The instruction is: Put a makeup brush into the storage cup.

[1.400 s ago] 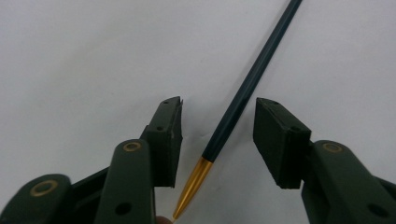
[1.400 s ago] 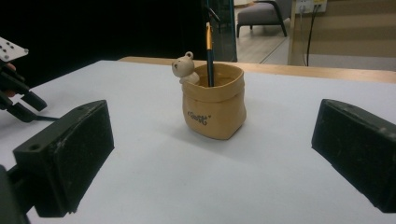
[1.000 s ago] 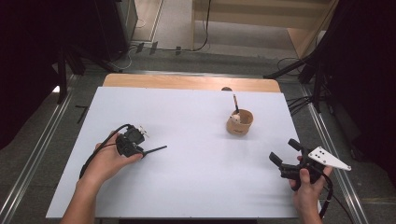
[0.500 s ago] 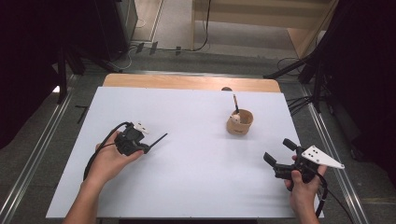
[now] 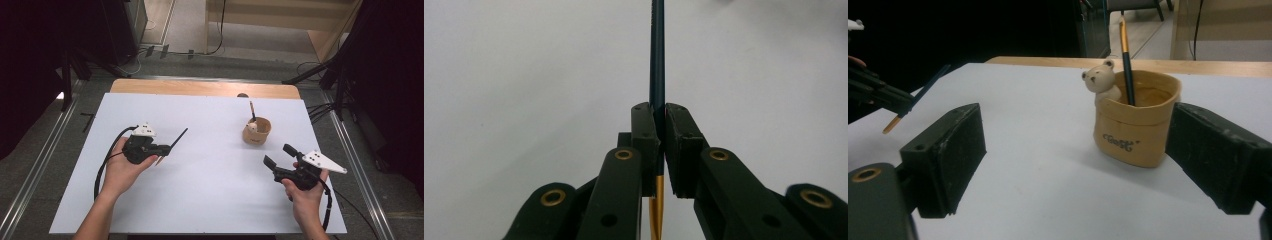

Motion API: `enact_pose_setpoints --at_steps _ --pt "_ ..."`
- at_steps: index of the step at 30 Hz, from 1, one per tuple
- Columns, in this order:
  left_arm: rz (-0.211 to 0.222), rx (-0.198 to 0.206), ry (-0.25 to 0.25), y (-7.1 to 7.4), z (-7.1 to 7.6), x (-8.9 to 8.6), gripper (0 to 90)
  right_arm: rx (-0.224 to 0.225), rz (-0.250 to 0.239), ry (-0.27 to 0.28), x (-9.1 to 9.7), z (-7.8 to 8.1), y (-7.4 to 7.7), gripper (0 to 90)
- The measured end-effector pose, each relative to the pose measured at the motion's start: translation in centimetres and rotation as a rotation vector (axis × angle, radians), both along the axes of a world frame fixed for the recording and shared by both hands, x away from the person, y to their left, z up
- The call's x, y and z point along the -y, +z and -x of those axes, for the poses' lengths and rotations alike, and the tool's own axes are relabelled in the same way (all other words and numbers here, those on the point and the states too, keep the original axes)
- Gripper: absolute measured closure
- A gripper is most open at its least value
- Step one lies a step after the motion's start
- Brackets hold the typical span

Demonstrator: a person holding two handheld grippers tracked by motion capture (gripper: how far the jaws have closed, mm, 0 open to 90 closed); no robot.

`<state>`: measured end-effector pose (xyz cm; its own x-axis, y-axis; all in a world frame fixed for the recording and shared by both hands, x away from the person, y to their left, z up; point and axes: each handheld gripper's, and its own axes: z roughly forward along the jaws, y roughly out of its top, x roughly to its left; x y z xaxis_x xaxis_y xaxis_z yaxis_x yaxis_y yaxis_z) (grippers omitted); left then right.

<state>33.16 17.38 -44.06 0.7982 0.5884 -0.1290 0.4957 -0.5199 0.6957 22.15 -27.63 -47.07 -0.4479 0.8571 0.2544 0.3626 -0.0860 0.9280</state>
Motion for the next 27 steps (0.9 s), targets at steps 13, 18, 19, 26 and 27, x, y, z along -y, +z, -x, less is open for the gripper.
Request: enact_pose_setpoints --at_steps 13,18,19,26,27 --pt "0.148 0.058 -0.012 0.1 1.0 1.4 84.3 -0.045 0.014 0.047 -7.9 -1.7 0.0 15.8" --pt "0.175 0.075 -0.024 -0.2 1.4 2.3 84.3 -0.051 -0.031 0.077 -10.2 -2.3 0.3 19.0" --pt "0.177 0.074 -0.026 -0.3 1.5 2.4 84.3 -0.046 -0.044 0.085 -10.6 -2.4 0.4 20.3" --pt "0.233 0.069 -0.029 -1.0 2.0 3.5 84.3 -0.029 -0.049 0.086 -12.9 -2.9 0.8 30.9" --pt "0.232 0.076 -0.030 -1.0 2.1 3.7 84.3 -0.034 -0.055 0.086 -13.2 -3.0 0.8 31.5"
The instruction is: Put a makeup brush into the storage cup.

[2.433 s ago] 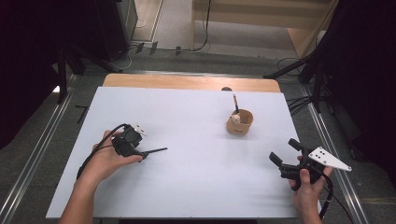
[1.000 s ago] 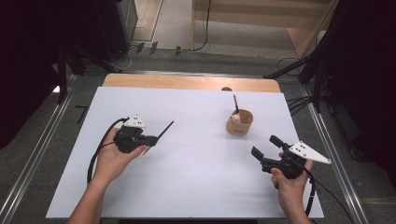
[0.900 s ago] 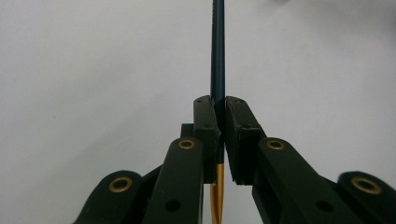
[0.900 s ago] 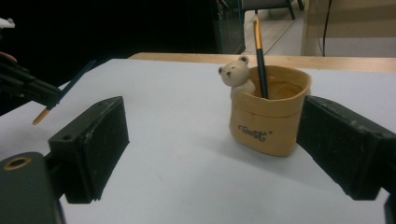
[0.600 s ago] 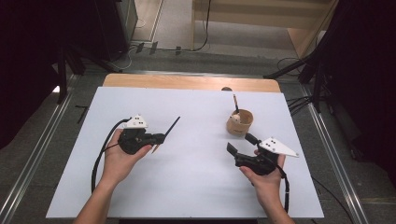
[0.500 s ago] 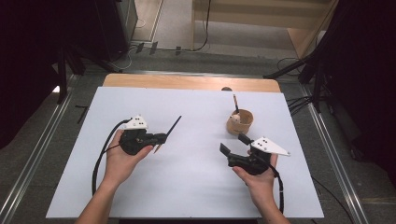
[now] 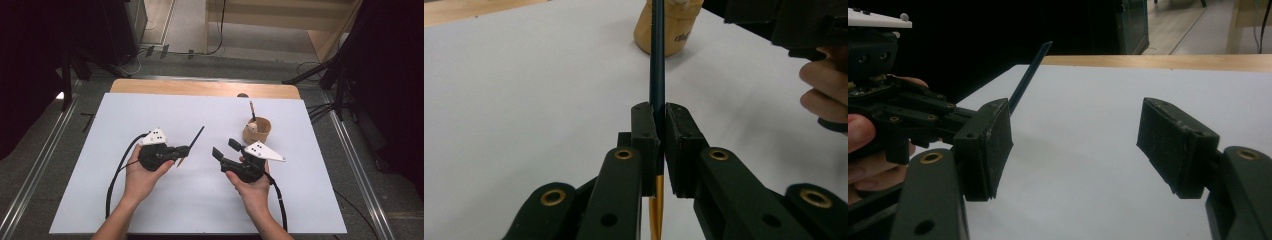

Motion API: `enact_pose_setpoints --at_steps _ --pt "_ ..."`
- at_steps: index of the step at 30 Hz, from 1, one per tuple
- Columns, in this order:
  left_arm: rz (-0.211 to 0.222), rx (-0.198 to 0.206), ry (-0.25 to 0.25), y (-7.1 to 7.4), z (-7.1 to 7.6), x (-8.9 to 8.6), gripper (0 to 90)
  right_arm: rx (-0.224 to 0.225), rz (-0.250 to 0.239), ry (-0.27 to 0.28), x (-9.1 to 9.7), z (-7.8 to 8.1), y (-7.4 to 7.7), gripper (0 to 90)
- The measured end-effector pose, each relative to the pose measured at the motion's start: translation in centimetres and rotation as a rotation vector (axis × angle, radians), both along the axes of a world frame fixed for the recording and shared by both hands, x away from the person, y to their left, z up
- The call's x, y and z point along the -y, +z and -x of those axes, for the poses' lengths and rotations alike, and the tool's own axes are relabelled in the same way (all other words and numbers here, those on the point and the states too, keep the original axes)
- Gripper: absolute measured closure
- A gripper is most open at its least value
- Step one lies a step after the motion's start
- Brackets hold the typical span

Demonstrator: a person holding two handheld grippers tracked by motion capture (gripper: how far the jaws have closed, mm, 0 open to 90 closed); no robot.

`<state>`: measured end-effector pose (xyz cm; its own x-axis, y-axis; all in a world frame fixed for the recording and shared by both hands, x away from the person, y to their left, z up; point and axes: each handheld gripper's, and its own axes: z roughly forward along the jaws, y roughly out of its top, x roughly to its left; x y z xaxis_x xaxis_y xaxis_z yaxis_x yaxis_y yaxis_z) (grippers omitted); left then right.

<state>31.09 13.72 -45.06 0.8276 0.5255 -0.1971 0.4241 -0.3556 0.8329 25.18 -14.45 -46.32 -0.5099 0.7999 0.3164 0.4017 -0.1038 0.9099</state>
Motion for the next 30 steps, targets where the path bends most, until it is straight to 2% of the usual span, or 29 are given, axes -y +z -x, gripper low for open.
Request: enact_pose_setpoints --at_steps 3,8,13,17,24,26,30 --pt "0.013 0.015 -0.007 0.0 0.2 0.4 84.3 -0.008 -0.015 0.001 -0.6 -0.2 0.0 34.6" --pt "0.037 0.034 -0.008 -0.1 0.5 1.0 84.3 0.003 -0.021 0.005 -1.4 -0.5 0.1 41.6" --pt "0.066 0.061 -0.003 -0.2 0.8 1.3 84.3 0.000 -0.046 0.013 -2.0 -0.8 0.1 44.9" --pt "0.071 0.073 0.001 -0.4 0.8 1.6 84.3 0.016 -0.060 0.000 -2.3 -0.7 0.3 53.1" --pt "0.081 0.090 -0.001 -0.7 1.2 2.1 84.3 -0.011 -0.098 0.021 -2.7 -1.0 0.3 54.7" --pt "0.088 0.084 -0.005 -0.8 1.2 2.2 84.3 -0.014 -0.091 0.013 -2.9 -0.9 0.3 55.3" --pt "0.087 0.089 -0.018 -1.0 1.4 2.6 84.3 -0.043 -0.123 0.007 -2.9 -1.1 0.2 56.8"
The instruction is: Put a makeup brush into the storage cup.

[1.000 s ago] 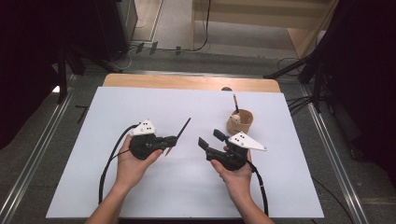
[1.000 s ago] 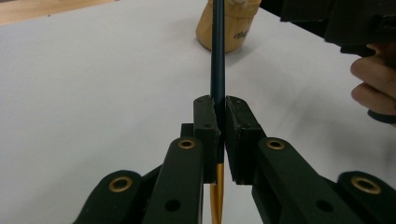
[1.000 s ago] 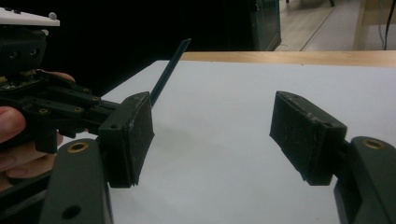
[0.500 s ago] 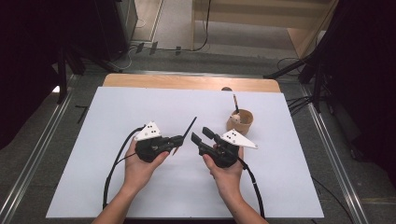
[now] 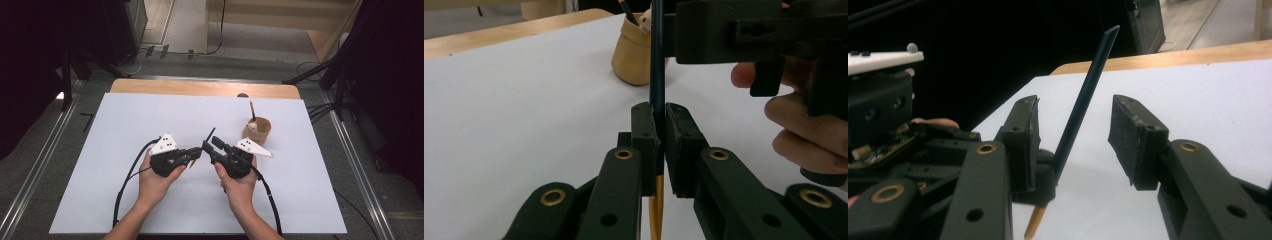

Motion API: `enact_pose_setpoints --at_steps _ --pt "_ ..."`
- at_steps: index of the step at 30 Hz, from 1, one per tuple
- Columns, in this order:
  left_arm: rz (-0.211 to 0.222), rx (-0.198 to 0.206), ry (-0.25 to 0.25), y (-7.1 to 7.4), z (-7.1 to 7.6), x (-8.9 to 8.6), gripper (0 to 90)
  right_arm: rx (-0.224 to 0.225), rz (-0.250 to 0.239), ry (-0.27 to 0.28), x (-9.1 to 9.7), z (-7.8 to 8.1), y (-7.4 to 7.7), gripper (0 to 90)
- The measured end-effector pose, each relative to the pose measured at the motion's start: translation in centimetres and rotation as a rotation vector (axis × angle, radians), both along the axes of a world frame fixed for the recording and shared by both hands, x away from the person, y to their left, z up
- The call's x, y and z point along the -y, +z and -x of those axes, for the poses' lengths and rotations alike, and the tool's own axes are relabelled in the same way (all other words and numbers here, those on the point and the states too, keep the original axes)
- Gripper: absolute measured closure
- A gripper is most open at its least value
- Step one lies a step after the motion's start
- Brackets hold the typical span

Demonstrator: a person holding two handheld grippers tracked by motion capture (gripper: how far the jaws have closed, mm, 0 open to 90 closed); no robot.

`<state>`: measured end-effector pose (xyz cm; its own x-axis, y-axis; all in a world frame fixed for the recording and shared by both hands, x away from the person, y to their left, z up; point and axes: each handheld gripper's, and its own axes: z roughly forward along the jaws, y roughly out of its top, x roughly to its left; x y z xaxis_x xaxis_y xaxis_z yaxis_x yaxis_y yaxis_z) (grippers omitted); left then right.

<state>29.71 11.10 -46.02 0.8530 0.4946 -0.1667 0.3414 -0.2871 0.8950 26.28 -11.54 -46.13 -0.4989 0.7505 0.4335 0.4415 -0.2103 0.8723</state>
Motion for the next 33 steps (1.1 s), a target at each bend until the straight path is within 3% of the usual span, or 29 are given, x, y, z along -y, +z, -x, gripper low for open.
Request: enact_pose_setpoints --at_steps 9,20,27,30,32,33 --pt "0.010 0.036 -0.005 0.11 0.52 0.46 84.3 -0.031 -0.042 0.011 -0.04 -0.27 -0.29 64.2" --pt "0.020 0.050 -0.012 0.04 0.77 0.69 84.3 -0.063 -0.106 0.036 -0.01 -0.59 -0.58 73.9" --pt "0.021 0.056 -0.020 -0.05 0.76 0.78 84.3 -0.068 -0.139 0.060 0.16 -0.69 -0.86 83.7" --pt "0.035 0.030 -0.027 -0.17 0.57 0.78 84.0 -0.063 -0.144 0.067 0.19 -0.68 -0.91 85.0" --pt "0.038 0.035 -0.016 -0.22 0.61 0.74 80.7 -0.062 -0.148 0.071 0.25 -0.70 -0.94 85.2" --pt "0.039 0.034 -0.013 -0.28 0.61 0.75 72.0 -0.059 -0.146 0.066 0.30 -0.67 -0.90 85.2"
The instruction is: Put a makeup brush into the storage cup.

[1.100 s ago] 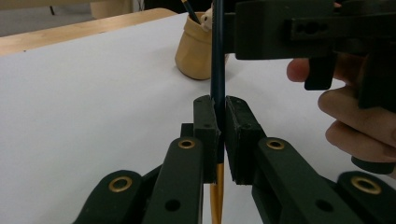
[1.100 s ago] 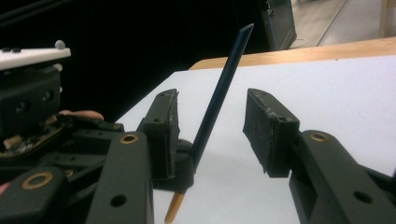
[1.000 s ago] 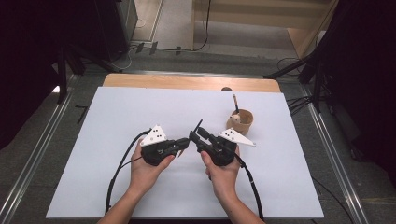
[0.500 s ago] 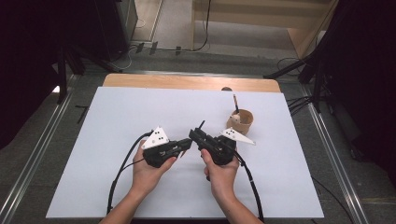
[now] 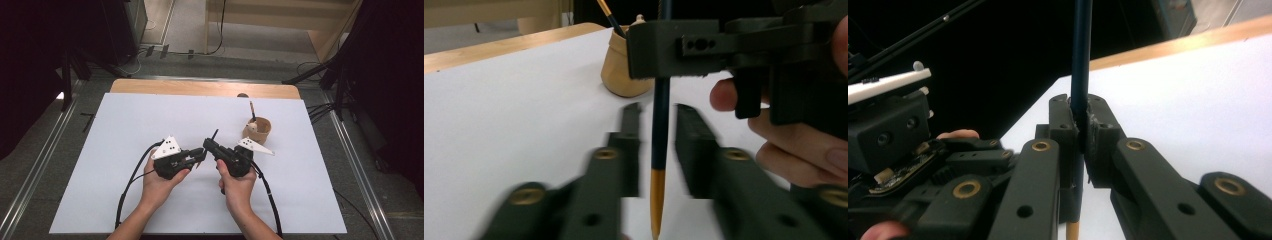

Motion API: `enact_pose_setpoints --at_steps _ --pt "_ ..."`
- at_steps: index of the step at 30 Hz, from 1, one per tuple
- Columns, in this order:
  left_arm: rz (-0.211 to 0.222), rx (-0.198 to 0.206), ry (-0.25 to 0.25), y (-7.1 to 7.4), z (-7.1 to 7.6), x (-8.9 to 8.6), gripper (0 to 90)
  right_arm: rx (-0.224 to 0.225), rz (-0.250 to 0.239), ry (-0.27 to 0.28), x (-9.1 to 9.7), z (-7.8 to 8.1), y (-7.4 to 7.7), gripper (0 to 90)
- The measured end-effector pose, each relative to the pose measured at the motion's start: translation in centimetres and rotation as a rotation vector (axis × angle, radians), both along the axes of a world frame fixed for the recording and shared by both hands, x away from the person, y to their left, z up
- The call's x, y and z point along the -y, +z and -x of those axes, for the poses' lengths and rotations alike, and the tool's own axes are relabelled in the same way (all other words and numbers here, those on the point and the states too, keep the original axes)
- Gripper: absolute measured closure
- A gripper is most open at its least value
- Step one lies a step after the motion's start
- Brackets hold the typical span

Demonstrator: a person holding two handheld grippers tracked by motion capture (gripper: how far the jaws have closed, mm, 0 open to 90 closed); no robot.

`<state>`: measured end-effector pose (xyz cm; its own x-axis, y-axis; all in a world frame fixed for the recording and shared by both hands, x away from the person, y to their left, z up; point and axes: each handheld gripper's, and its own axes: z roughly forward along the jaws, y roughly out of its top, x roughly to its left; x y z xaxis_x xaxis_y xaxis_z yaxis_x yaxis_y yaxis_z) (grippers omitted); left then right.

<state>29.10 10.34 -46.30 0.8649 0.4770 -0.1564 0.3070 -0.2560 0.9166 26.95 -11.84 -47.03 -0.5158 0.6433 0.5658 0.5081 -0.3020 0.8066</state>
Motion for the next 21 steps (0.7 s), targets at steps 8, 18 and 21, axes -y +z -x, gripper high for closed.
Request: enact_pose_setpoints --at_steps 8,18,21 --pt "0.021 -0.016 -0.014 0.3 -0.1 -0.6 50.1 0.069 0.084 -0.060 1.3 0.0 0.6 85.2" --pt "0.037 -0.012 0.002 1.1 -0.5 -1.6 47.8 0.211 0.327 -0.082 0.8 0.6 1.3 85.2" --pt "0.045 -0.016 0.001 1.5 -0.5 -1.8 49.9 0.236 0.401 -0.073 0.4 0.7 1.4 85.2"
